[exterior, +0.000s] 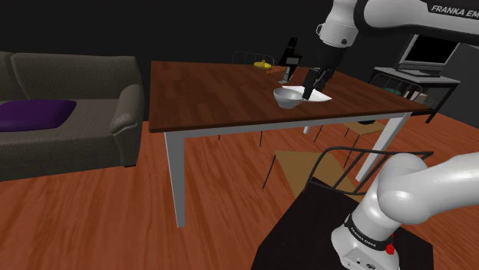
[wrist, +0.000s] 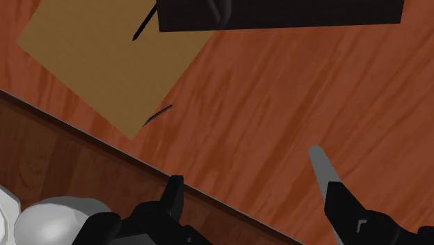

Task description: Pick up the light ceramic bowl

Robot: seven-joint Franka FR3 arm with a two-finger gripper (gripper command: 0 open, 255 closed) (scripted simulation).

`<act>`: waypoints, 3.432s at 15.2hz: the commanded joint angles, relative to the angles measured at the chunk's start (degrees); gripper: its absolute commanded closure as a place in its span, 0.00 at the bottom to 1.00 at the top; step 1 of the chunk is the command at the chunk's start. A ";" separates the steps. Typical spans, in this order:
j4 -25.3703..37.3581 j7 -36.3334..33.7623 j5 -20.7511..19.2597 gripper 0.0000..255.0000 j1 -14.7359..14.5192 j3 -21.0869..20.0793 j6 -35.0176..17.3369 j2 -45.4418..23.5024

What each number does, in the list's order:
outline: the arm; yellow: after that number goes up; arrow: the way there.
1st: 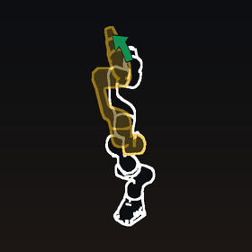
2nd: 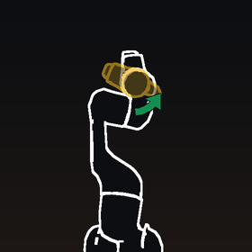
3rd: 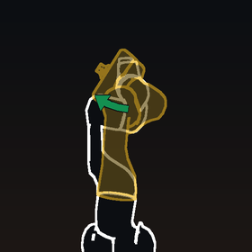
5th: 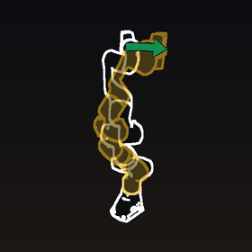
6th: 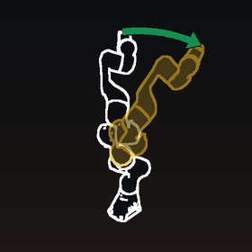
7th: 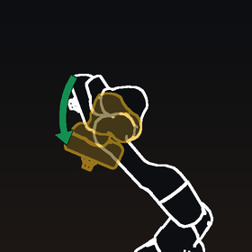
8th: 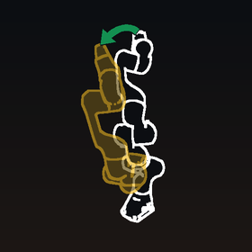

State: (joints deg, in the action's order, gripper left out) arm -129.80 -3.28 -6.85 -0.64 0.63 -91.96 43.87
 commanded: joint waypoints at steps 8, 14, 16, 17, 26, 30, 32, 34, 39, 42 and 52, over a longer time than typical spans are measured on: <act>3.87 3.93 -3.36 0.00 1.90 4.73 -8.30 -11.32; 9.91 7.29 -4.67 0.00 3.16 8.50 -14.04 -22.18; 12.48 8.48 -4.72 0.00 3.55 9.70 -15.59 -25.99; 13.87 9.10 -4.66 0.00 3.74 10.27 -16.30 -27.93; 20.28 12.28 -3.58 0.00 5.06 13.08 -21.42 -38.67; 17.11 11.81 -3.77 0.00 5.15 13.18 -24.87 -38.99; 17.11 11.80 -3.78 0.00 5.15 13.18 -24.87 -38.98; 17.13 11.84 -3.78 1.00 5.16 13.20 -24.82 -38.94; 17.13 11.85 -3.78 1.00 5.16 13.20 -24.82 -38.94; 17.11 11.81 -3.77 1.00 5.15 13.18 -24.87 -38.99; 24.40 12.87 -3.32 1.00 4.98 12.97 -17.30 -38.63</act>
State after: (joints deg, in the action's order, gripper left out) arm -106.38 9.43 -10.26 4.34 13.60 -110.10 5.38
